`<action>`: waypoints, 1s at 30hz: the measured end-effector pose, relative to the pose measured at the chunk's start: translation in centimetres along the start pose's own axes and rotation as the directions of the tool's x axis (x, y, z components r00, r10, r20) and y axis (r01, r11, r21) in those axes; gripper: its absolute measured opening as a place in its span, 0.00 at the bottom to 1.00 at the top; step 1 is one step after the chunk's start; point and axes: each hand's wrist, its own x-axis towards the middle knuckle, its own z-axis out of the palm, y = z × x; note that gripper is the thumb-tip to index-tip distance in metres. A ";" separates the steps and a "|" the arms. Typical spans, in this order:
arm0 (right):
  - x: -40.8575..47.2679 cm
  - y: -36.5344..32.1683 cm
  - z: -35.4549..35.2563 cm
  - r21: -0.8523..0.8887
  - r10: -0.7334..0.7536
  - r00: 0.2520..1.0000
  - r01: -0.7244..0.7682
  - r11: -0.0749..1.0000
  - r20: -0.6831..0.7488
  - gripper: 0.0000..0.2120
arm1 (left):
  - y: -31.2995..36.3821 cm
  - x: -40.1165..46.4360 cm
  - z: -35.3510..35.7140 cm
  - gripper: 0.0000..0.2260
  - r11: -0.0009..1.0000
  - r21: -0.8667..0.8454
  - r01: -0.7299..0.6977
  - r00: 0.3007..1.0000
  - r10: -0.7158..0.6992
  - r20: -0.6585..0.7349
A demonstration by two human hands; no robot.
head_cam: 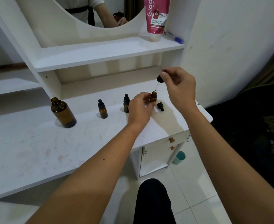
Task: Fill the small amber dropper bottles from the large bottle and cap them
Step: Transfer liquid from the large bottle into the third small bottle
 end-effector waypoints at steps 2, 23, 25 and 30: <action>-0.1 0.3 0.3 -0.007 0.025 1.000 -0.025 1.000 0.012 0.06 | 0.0 0.0 0.0 0.13 1.000 -0.001 -0.002 1.000 0.002 0.001; 0.2 0.3 0.9 -0.086 0.135 0.989 -0.130 0.988 0.067 0.03 | -0.3 -0.2 0.1 0.10 0.998 0.039 -0.052 0.999 0.052 -0.004; 0.2 0.4 0.9 -0.096 0.136 0.990 -0.131 0.987 0.048 0.02 | -0.3 -0.2 0.1 0.10 0.997 0.044 -0.061 0.998 0.061 -0.006; 0.3 0.6 1.0 -0.092 0.128 0.991 -0.125 0.988 0.026 0.03 | -0.4 -0.2 0.2 0.10 0.997 0.055 -0.057 0.998 0.058 -0.007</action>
